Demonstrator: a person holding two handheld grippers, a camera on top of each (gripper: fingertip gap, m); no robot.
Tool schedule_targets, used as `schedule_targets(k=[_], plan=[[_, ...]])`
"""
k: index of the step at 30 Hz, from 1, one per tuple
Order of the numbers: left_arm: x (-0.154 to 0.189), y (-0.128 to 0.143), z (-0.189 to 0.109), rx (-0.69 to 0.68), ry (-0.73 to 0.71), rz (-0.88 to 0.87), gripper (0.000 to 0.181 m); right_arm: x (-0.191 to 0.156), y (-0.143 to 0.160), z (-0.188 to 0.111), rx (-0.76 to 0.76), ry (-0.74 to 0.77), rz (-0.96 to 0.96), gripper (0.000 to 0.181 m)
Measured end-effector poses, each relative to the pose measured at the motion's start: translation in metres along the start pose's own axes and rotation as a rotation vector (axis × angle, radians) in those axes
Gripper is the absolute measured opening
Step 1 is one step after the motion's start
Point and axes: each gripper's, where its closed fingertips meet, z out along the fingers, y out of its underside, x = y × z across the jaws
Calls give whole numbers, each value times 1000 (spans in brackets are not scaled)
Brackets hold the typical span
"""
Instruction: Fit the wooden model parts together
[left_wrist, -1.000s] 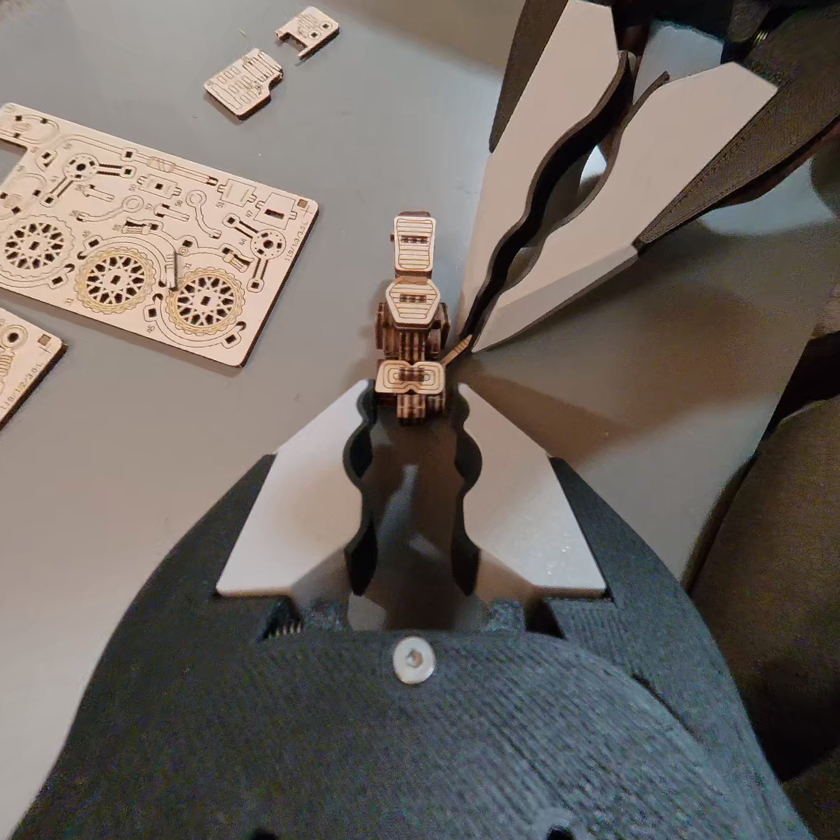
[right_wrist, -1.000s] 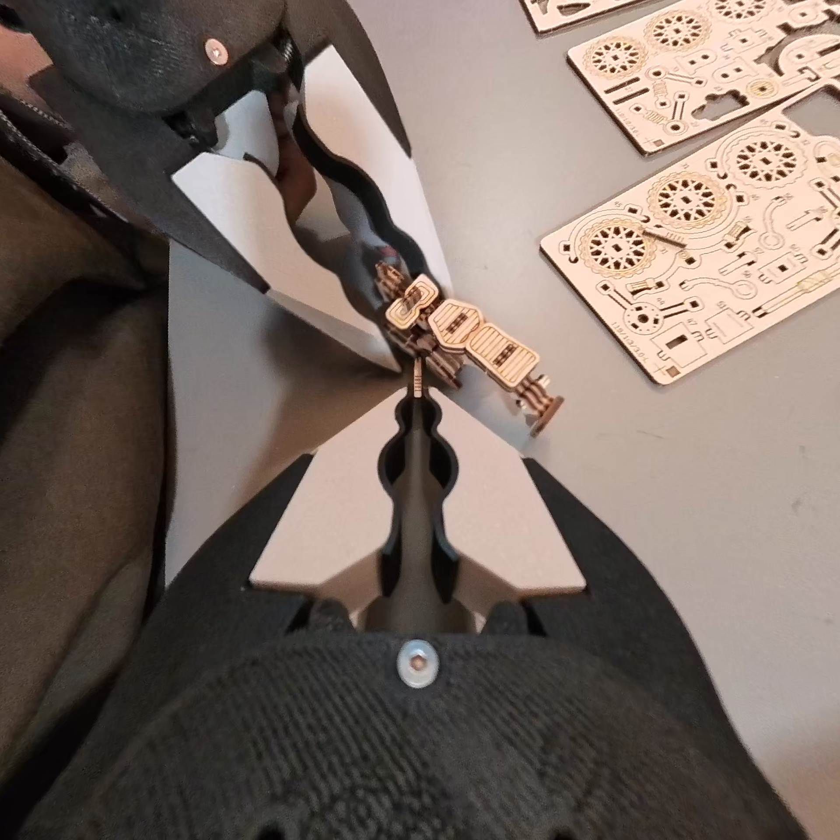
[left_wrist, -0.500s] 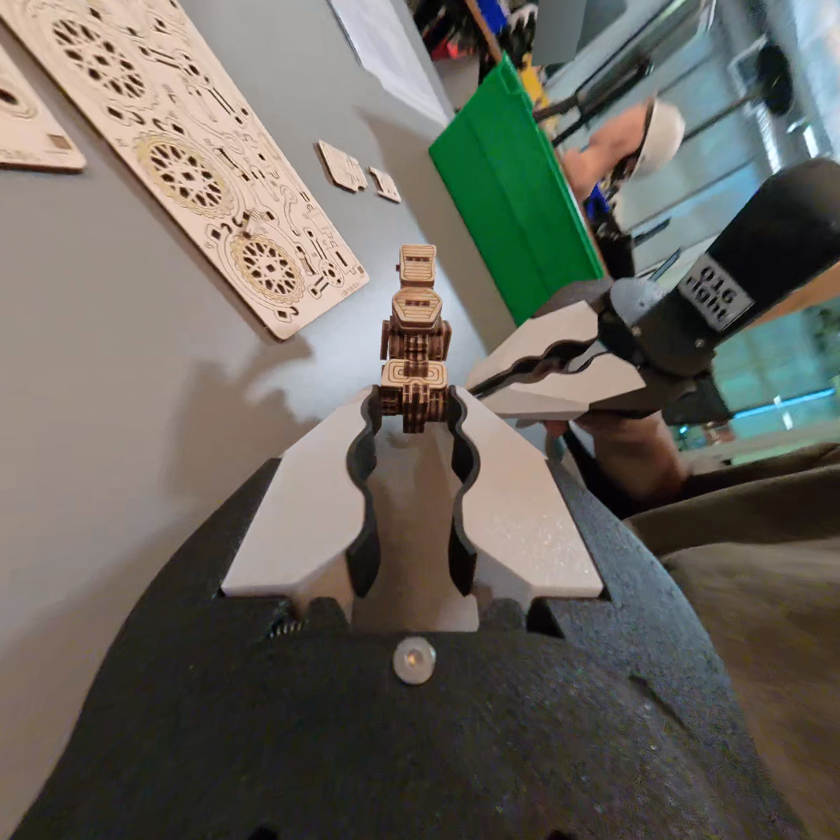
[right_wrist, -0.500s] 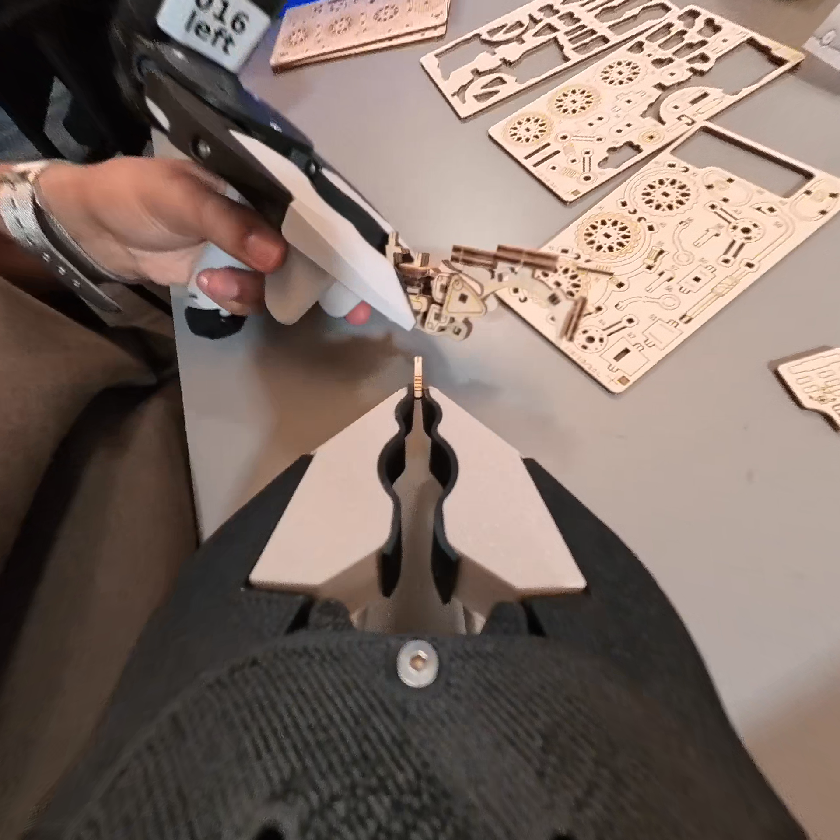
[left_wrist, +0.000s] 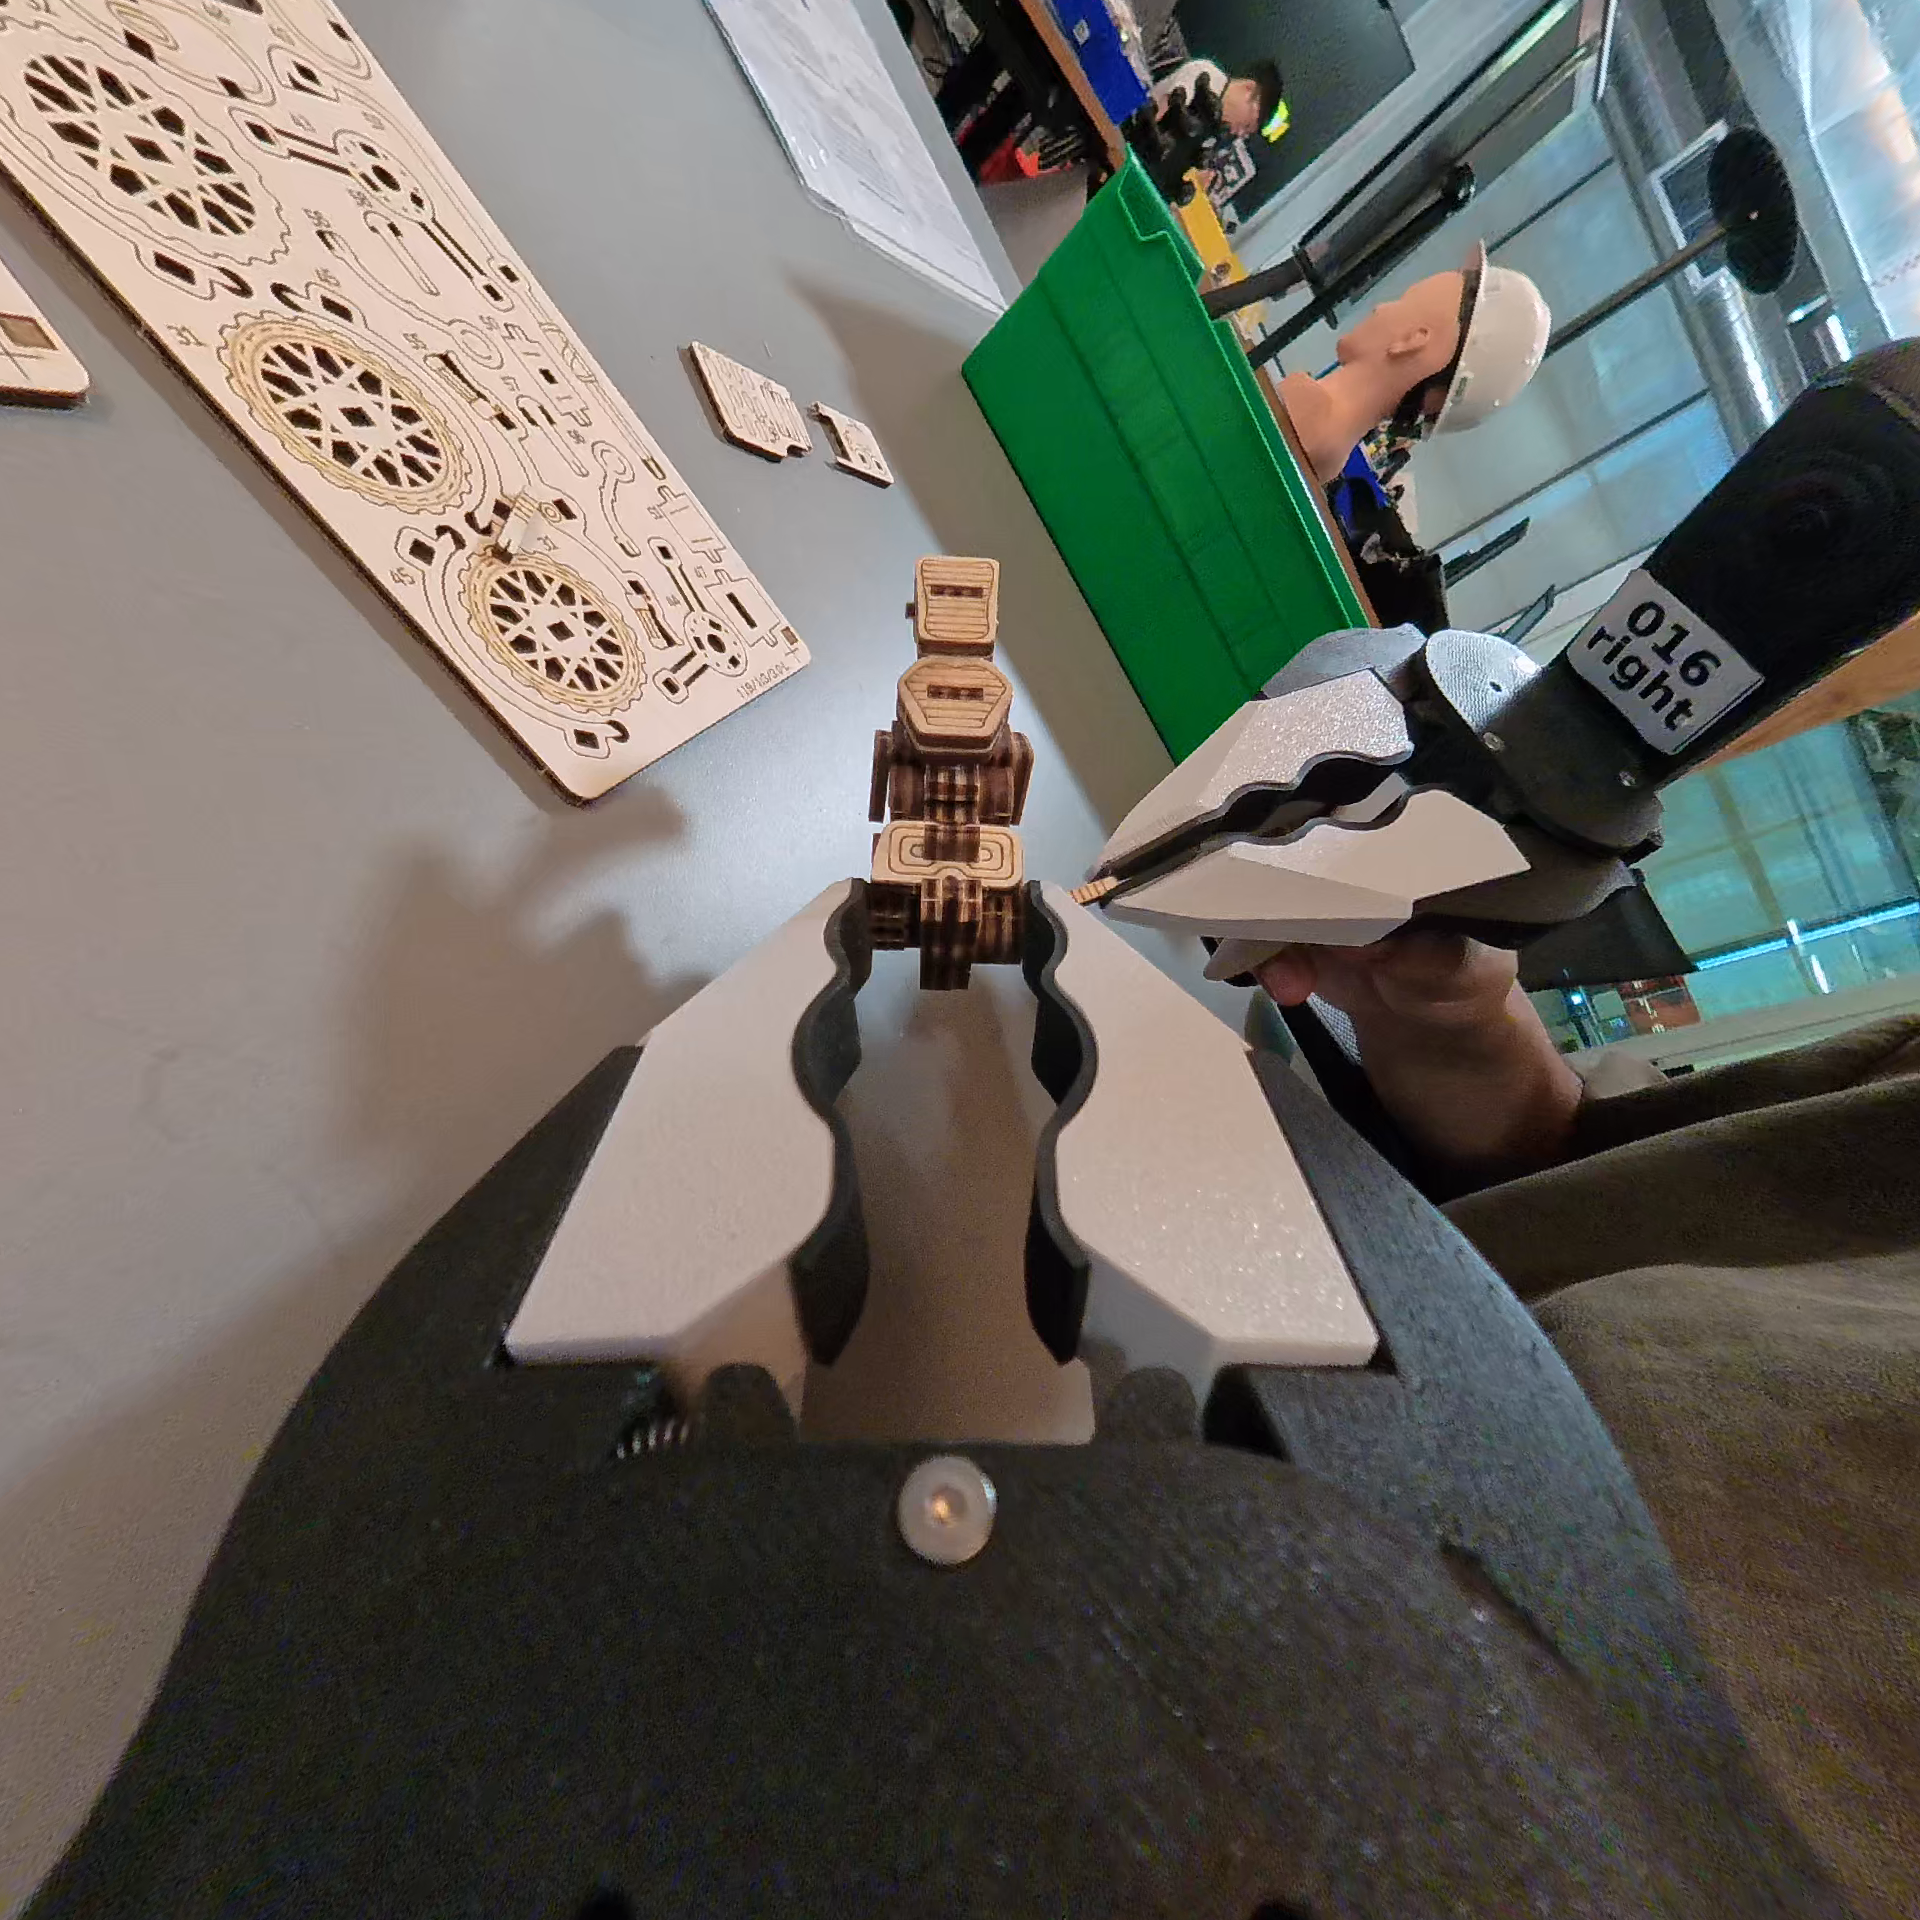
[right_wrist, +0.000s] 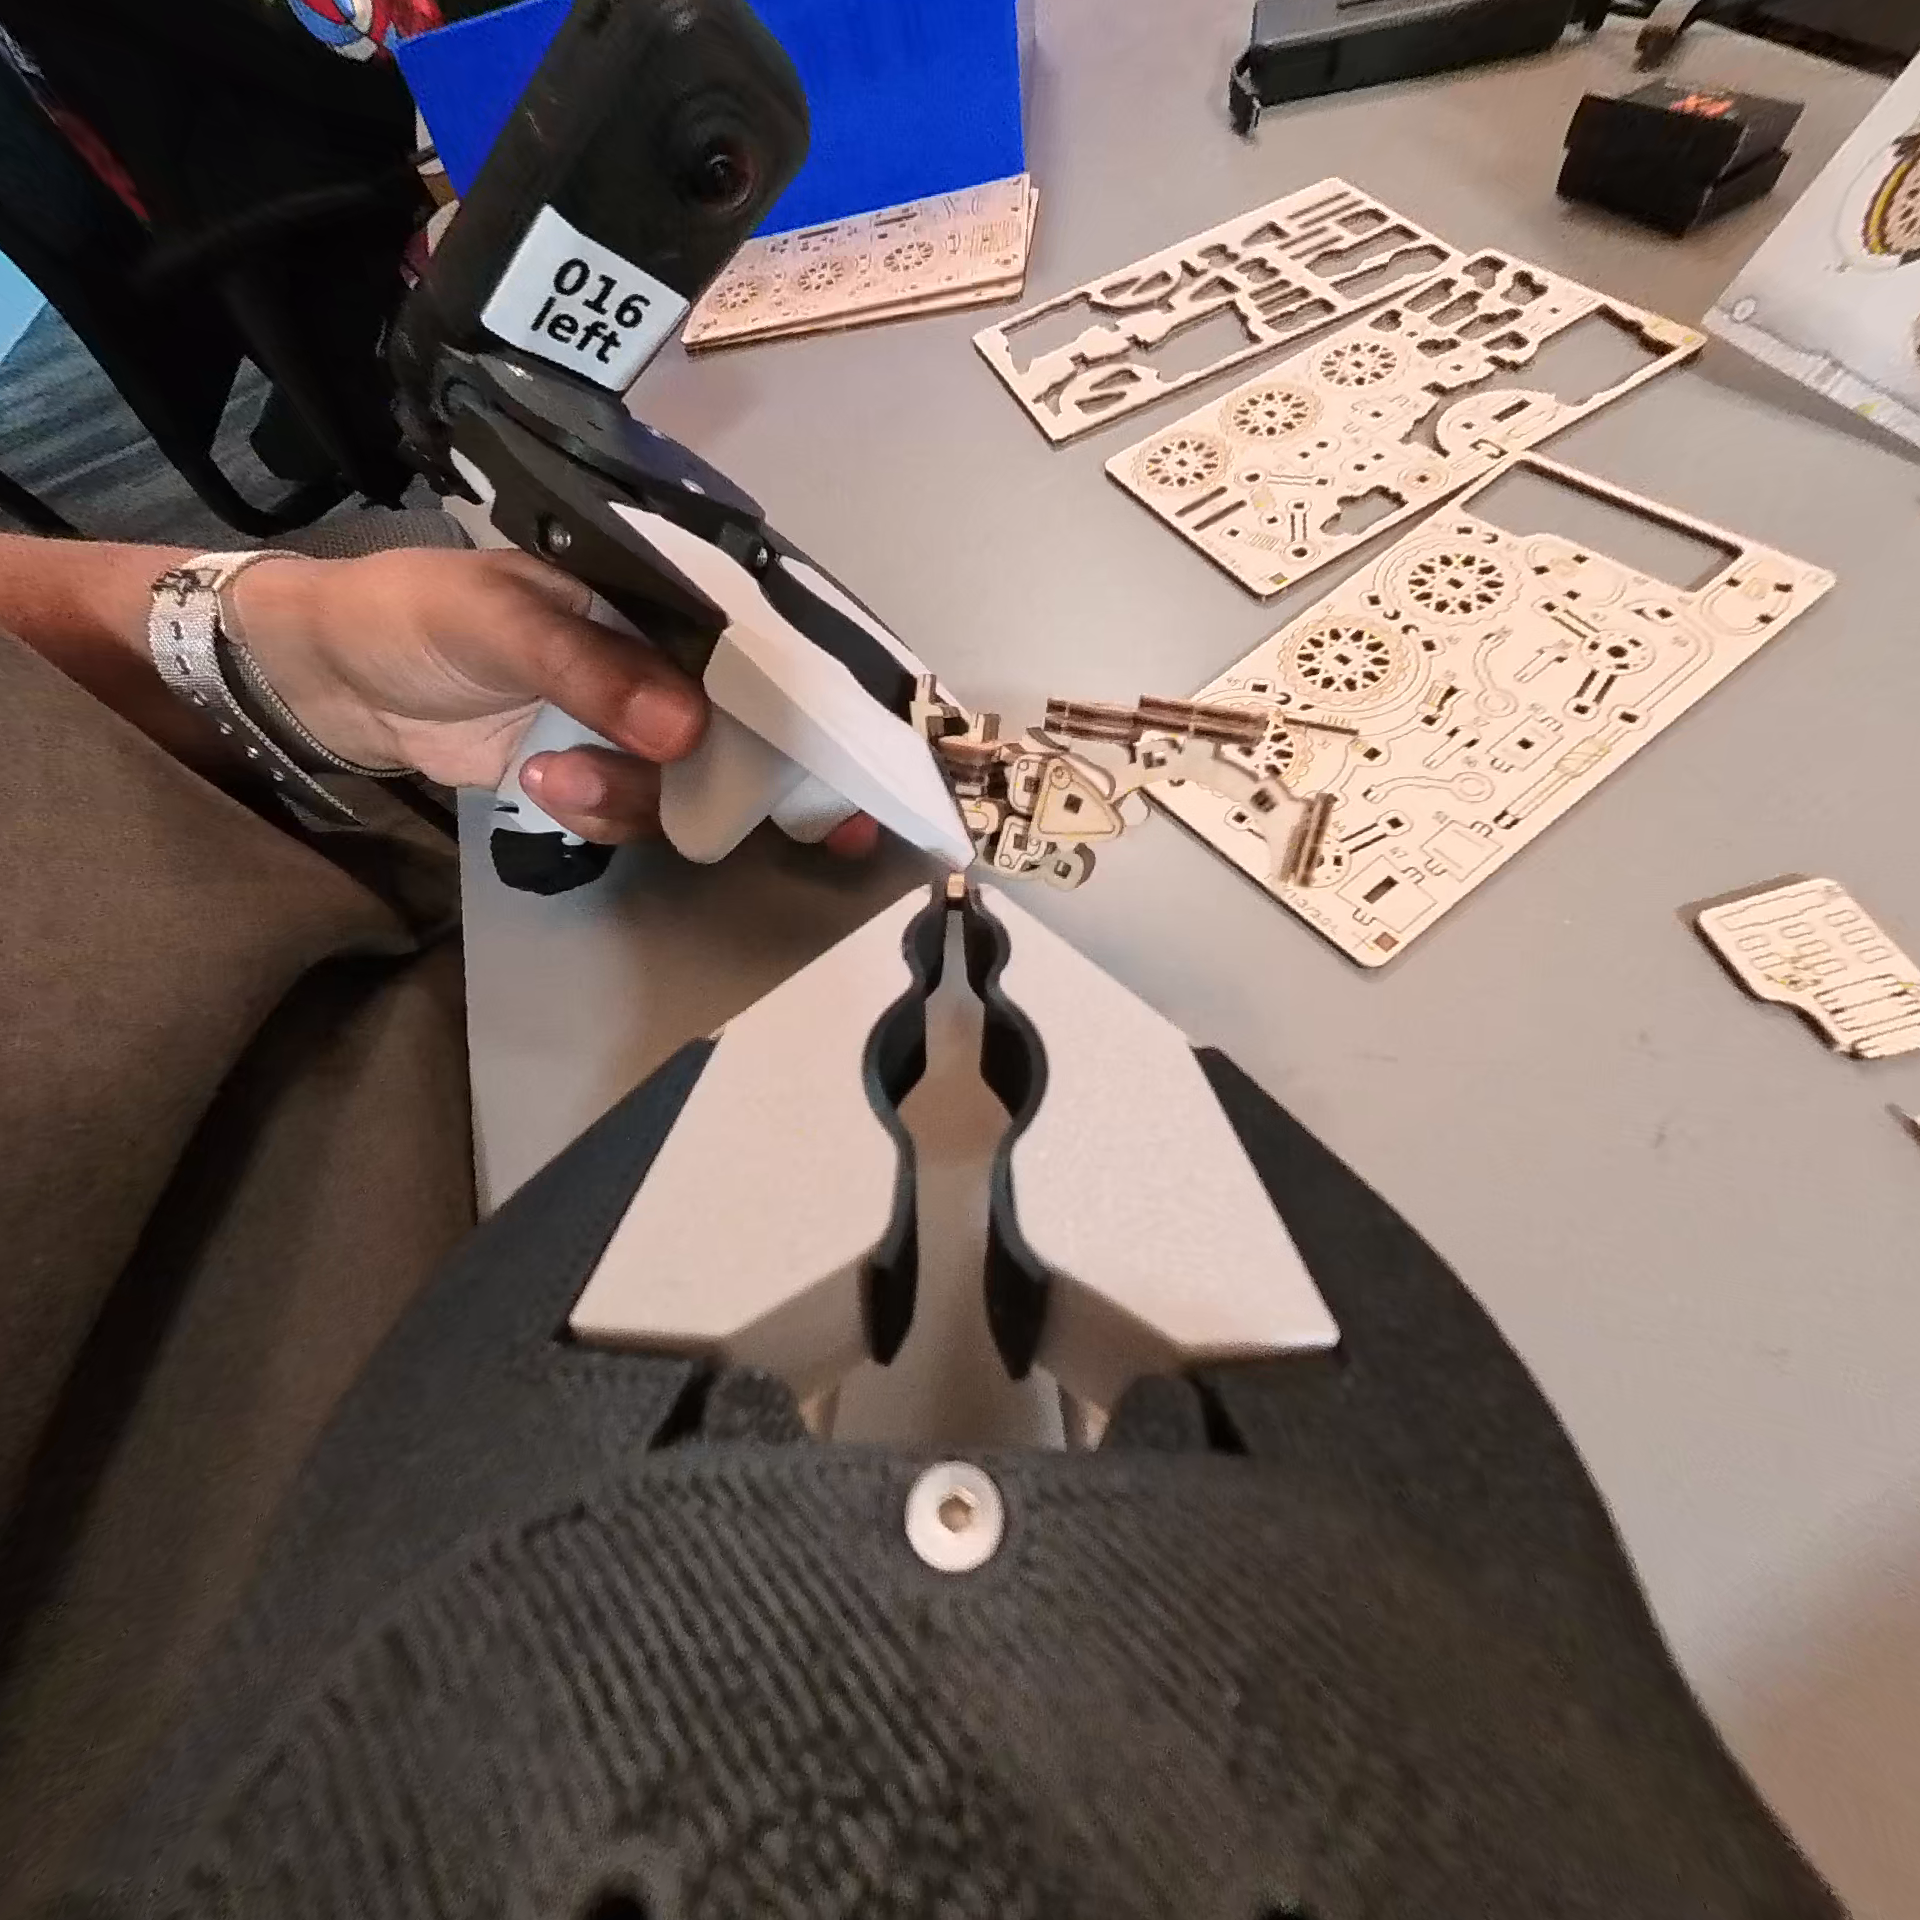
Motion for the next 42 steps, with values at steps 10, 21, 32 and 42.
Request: schedule_targets(k=[10,21,32,42], plan=[[5,-15,-5,101,103,-189,25,7,-12,-6,60,58,-28,0],[15,-15,-3,127,187,-283,25,4,-18,-1,56,150,-138,0],[19,-9,-1,74,175,-203,26,7,-18,-3,44,187,-168,1],[16,-1,2,2,88,-57,26,5,-13,-2,8,186,-212,0]])
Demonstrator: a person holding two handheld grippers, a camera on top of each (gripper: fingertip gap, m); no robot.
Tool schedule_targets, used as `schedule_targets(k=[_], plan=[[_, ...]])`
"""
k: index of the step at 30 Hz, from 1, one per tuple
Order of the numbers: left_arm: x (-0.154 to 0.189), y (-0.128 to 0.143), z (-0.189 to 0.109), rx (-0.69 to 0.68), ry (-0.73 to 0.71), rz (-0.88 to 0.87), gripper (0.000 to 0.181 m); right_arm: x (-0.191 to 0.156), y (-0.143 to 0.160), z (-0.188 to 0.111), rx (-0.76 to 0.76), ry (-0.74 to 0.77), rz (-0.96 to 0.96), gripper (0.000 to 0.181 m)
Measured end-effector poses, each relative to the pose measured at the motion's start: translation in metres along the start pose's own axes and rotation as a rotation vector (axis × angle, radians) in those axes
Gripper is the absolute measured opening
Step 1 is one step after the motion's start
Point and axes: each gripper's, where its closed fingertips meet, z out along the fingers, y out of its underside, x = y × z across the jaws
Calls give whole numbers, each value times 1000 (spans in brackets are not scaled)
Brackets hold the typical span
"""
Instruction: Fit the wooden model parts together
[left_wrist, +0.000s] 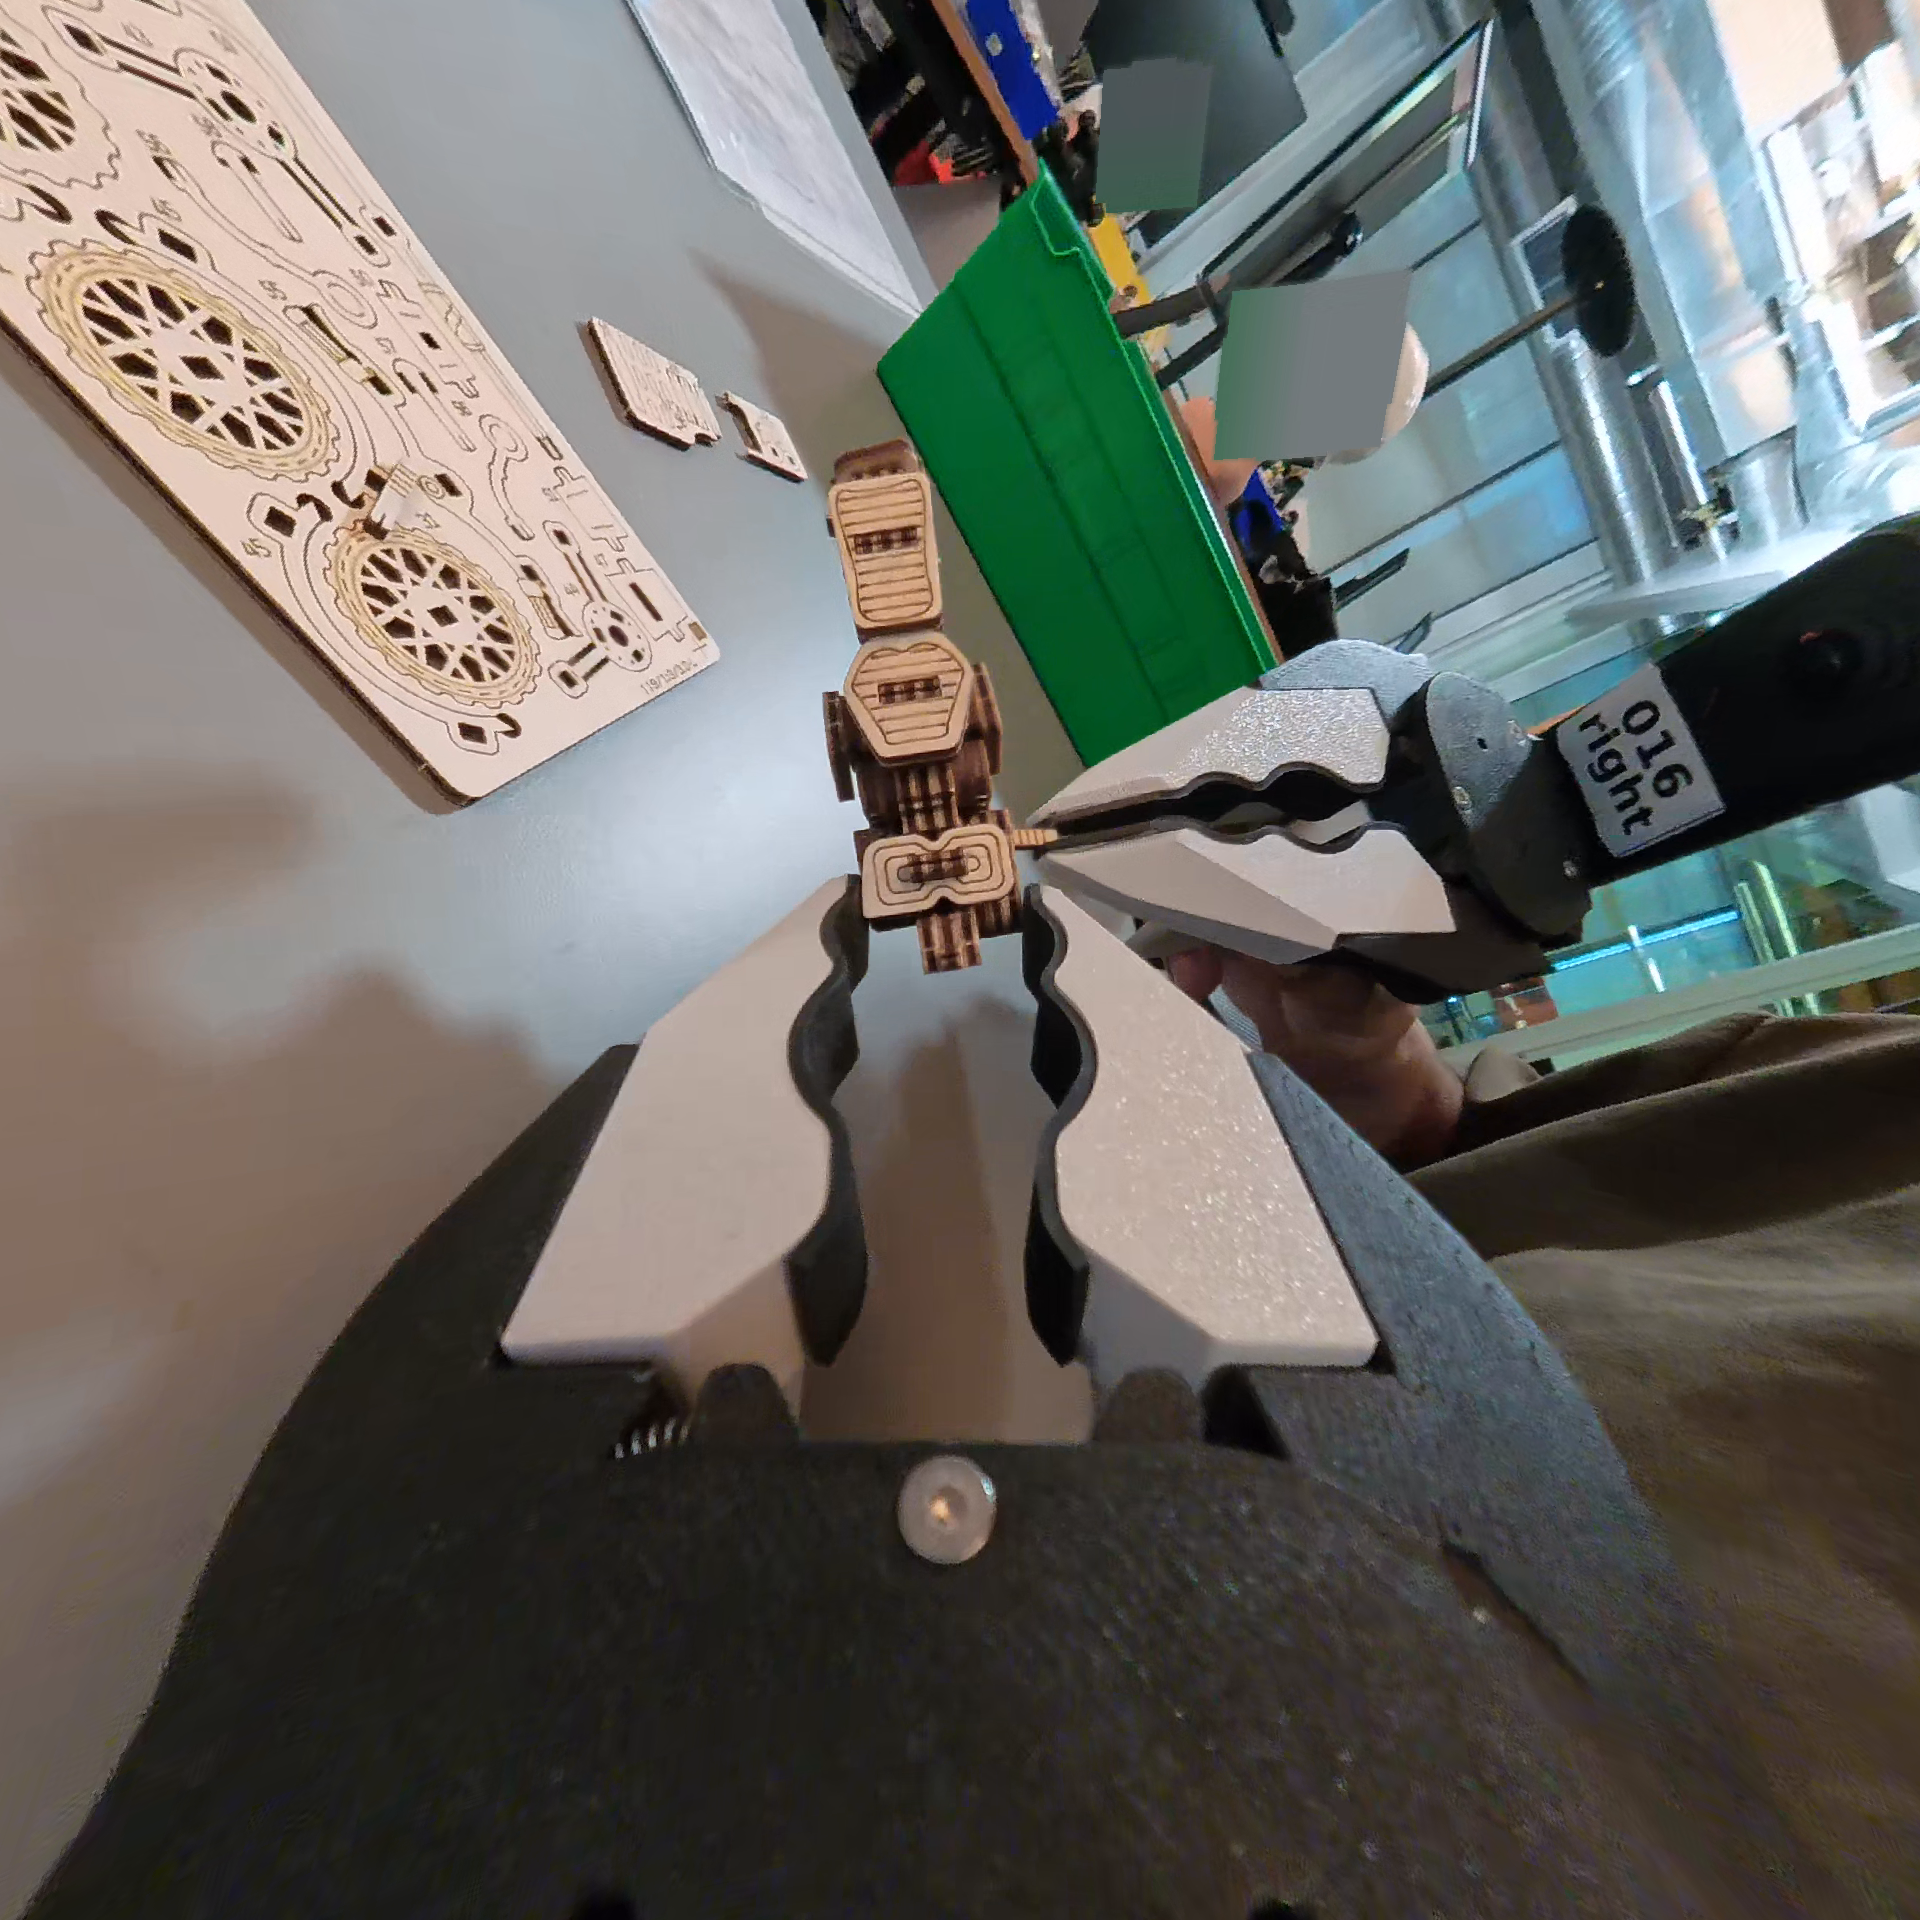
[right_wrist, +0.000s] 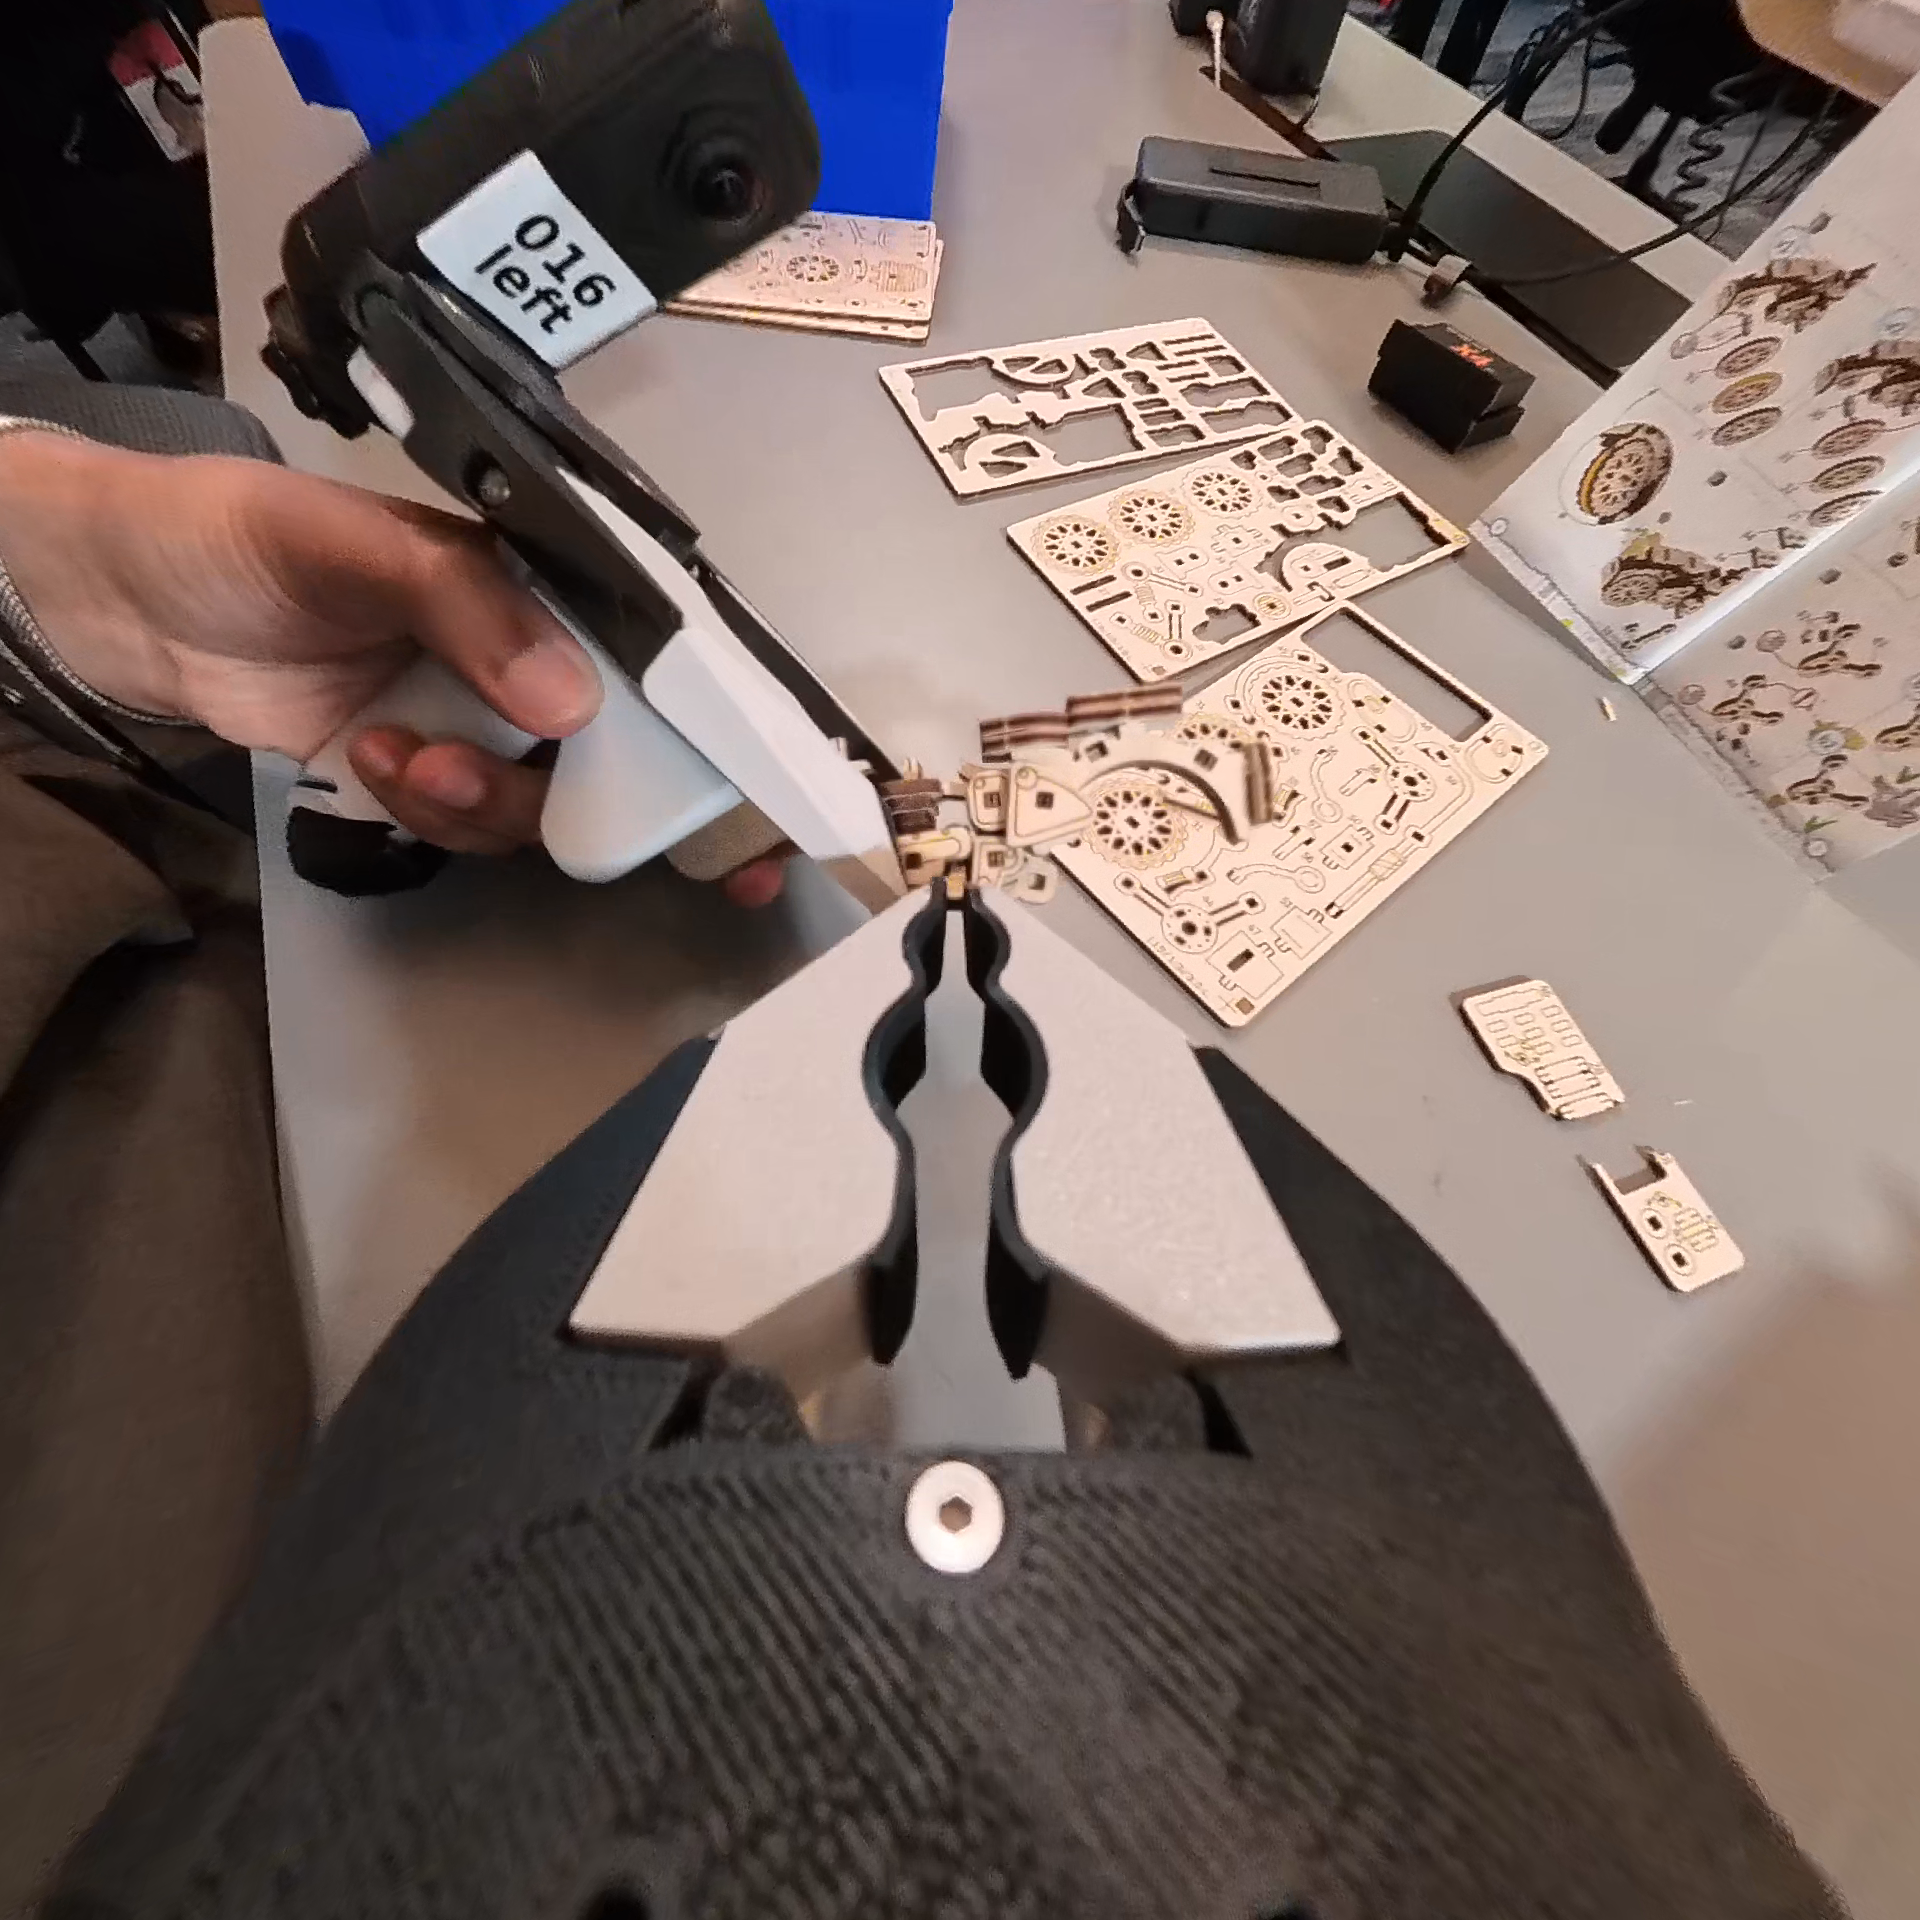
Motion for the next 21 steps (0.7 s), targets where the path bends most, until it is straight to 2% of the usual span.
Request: schedule_targets(k=[4,15,21], plan=[[-1,1,1,-1,-15,25,26,-1,3,0,-35,7,-27,1],[-5,3,2,-10,-155,277,26,-1,9,-1,-111,62,-118,1],[-3,2,3,6,-142,261,26,0,8,-3,-110,67,-112,1]])
